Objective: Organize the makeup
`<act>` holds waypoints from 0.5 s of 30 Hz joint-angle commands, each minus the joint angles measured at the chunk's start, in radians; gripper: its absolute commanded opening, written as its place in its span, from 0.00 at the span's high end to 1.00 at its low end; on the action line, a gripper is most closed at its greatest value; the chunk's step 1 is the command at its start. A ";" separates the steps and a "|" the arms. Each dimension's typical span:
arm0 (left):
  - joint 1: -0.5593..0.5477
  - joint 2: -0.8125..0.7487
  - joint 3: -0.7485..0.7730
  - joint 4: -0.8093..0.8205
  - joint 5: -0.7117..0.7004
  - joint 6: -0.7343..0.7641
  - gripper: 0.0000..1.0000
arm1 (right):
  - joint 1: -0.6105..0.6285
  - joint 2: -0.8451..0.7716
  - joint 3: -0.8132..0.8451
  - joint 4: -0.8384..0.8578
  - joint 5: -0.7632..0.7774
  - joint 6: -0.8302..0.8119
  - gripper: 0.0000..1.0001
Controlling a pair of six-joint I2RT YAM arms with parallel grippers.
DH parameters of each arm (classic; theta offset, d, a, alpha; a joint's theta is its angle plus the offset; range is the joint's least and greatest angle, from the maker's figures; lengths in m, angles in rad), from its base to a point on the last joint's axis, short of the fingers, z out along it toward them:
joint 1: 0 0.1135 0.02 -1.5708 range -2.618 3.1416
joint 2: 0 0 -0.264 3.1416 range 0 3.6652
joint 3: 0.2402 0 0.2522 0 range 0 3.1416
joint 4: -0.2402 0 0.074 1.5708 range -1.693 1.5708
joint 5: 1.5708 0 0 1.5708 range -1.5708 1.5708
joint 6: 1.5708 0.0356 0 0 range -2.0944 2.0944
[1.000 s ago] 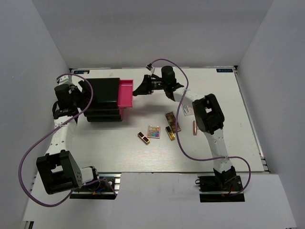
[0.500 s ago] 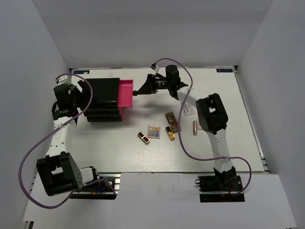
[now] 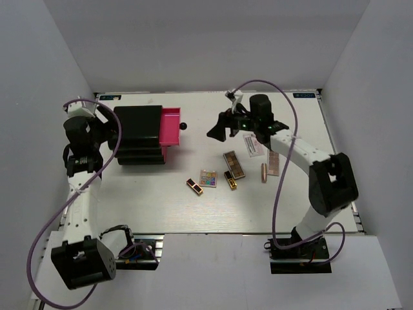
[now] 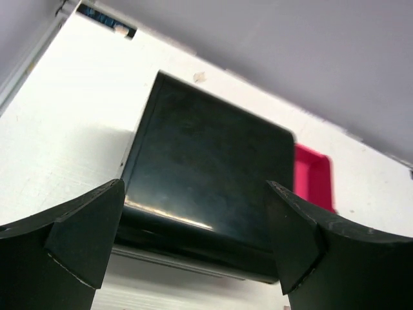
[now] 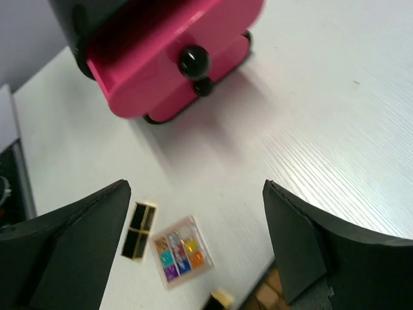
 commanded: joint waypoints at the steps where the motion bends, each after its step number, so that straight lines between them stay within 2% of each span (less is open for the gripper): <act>1: -0.013 -0.091 0.066 -0.037 0.031 -0.018 0.02 | -0.042 -0.106 -0.090 -0.023 0.129 -0.141 0.11; 3: -0.013 -0.109 0.089 -0.079 0.071 -0.021 0.03 | -0.059 -0.163 -0.145 -0.034 0.120 -0.138 0.11; 5: -0.022 -0.123 0.110 -0.099 0.181 -0.037 0.05 | -0.075 -0.216 -0.174 -0.045 0.108 -0.135 0.12; 7: -0.022 -0.128 0.112 -0.116 0.269 -0.054 0.11 | -0.080 -0.249 -0.212 -0.064 0.117 -0.135 0.26; 8: -0.022 -0.126 0.106 -0.113 0.369 -0.076 0.14 | -0.082 -0.278 -0.231 -0.075 0.117 -0.135 0.34; 9: -0.022 -0.122 0.101 -0.122 0.417 -0.084 0.16 | -0.083 -0.290 -0.235 -0.089 0.120 -0.135 0.48; 12: -0.059 -0.073 0.116 -0.207 0.553 -0.064 0.21 | -0.092 -0.338 -0.248 -0.181 0.122 -0.141 0.67; 14: -0.105 -0.078 0.110 -0.231 0.573 -0.048 0.21 | -0.091 -0.388 -0.263 -0.215 0.126 -0.141 0.68; 15: -0.122 -0.085 0.110 -0.252 0.574 -0.044 0.21 | -0.088 -0.408 -0.293 -0.212 0.145 -0.141 0.65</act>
